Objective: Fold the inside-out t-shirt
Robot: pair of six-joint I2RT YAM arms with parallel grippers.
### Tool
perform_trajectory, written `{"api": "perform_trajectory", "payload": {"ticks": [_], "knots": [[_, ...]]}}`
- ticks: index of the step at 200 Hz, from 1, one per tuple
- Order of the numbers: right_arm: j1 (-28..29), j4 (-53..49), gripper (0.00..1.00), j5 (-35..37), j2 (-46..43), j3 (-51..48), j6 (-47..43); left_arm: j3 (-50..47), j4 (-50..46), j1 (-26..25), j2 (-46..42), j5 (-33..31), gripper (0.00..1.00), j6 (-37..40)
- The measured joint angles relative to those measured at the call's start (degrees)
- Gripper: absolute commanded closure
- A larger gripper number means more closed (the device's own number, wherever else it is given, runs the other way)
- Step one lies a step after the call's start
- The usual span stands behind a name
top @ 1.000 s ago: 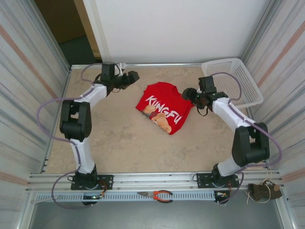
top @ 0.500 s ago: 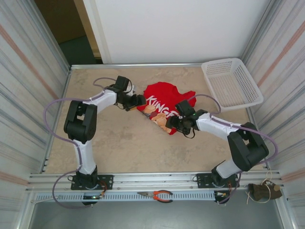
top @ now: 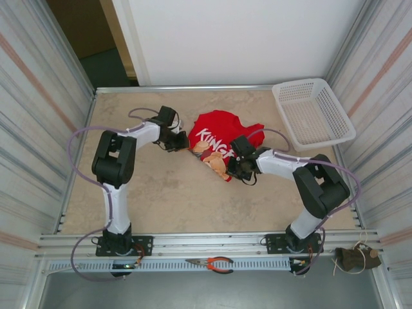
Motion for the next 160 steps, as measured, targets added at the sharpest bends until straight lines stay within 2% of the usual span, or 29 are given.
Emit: {"api": "perform_trajectory", "payload": {"ticks": [28, 48, 97, 111, 134, 143, 151, 160], "knots": [[-0.31, -0.76, 1.0, -1.4, -0.94, 0.11, -1.31, -3.1, 2.6, 0.33, -1.66, 0.55, 1.0, 0.11], [-0.07, -2.38, 1.0, -3.3, -3.02, 0.13, -2.73, -10.08, 3.93, 1.07, -7.5, 1.27, 1.0, -0.83], [4.81, -4.2, 1.0, -8.17, -7.72, -1.77, -5.01, -33.35, 7.1, 0.96, -33.05, 1.73, 1.0, -7.58], [6.51, -4.46, 1.0, -8.76, -8.5, -3.91, -5.14, -39.74, 7.54, -0.61, -40.28, 0.96, 1.0, -10.6], [7.98, -5.84, 1.0, -9.2, -9.49, -8.11, -5.16, -49.37, 8.04, -6.12, -51.41, -1.62, 1.0, -16.55], [7.78, -6.8, 1.0, -9.07, -9.92, -9.68, -5.22, -52.15, 7.82, -8.15, -54.75, -2.6, 0.86, -18.64], [7.06, -7.89, 0.83, -9.03, -10.36, -10.58, -5.4, -54.03, 7.56, -9.27, -57.09, -3.34, 0.71, -20.0], [5.73, -9.05, 0.6, -9.05, -11.08, -11.04, -5.99, -55.25, 6.88, -9.64, -58.88, -4.24, 0.61, -21.03]]}}
